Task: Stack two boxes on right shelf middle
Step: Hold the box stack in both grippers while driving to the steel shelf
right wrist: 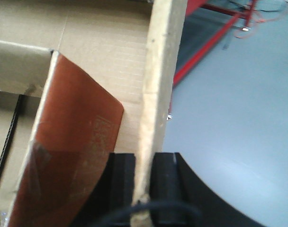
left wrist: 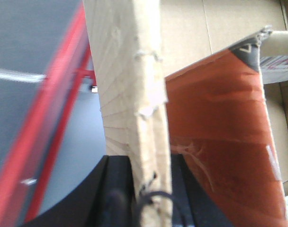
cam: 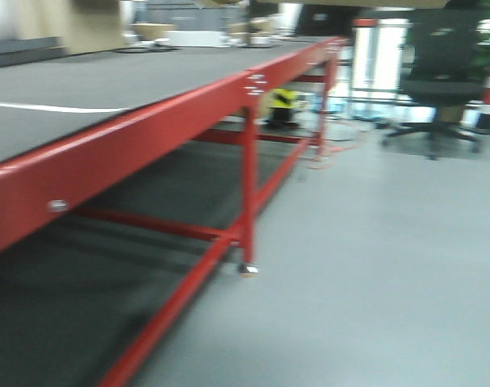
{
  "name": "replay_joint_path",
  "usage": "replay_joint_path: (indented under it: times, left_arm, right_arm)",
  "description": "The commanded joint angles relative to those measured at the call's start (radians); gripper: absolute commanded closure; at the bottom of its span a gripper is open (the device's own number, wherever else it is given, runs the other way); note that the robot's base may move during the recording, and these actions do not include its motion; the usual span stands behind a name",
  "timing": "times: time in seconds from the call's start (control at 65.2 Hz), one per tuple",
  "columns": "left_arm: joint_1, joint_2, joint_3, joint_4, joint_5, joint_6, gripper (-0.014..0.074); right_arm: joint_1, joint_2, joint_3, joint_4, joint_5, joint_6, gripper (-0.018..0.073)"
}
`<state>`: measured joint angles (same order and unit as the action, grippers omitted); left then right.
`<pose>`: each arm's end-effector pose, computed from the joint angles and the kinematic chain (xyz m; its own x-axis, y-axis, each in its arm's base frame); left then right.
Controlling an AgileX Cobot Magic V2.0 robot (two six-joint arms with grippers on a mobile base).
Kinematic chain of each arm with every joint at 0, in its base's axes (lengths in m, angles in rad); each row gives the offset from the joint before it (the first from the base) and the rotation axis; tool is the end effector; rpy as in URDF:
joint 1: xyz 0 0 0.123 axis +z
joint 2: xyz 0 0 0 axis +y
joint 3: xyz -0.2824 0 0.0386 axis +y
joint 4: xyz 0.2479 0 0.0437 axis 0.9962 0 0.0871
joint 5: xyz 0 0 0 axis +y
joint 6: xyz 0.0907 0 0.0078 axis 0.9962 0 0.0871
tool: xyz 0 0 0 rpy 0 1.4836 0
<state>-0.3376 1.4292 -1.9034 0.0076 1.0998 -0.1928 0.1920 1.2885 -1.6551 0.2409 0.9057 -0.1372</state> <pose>0.2616 -0.0912 0.5133 -0.5365 -0.0112 -0.8438 0.2288 0.9605 -0.1582 0.2471 0.0655 0.4966 -0.4207 -0.0685 -0.9046 -0.3488 0.9327 0.0916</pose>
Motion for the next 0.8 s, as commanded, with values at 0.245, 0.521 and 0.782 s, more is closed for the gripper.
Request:
replay_joint_path:
  times: [0.245, 0.521, 0.782]
  left_arm:
    - [0.005, -0.017, -0.013, 0.003, -0.050, -0.001, 0.0708]
    - [0.005, -0.017, -0.013, 0.005, -0.050, -0.001, 0.0708]
    - [0.005, -0.017, -0.013, 0.005, -0.050, -0.001, 0.0708]
  right_arm:
    - [-0.008, -0.008, -0.009, -0.043, -0.055, -0.010, 0.0713]
    - [-0.008, -0.008, -0.009, -0.043, -0.055, -0.010, 0.0713]
    - [-0.008, -0.008, -0.009, -0.043, -0.055, -0.010, 0.0713]
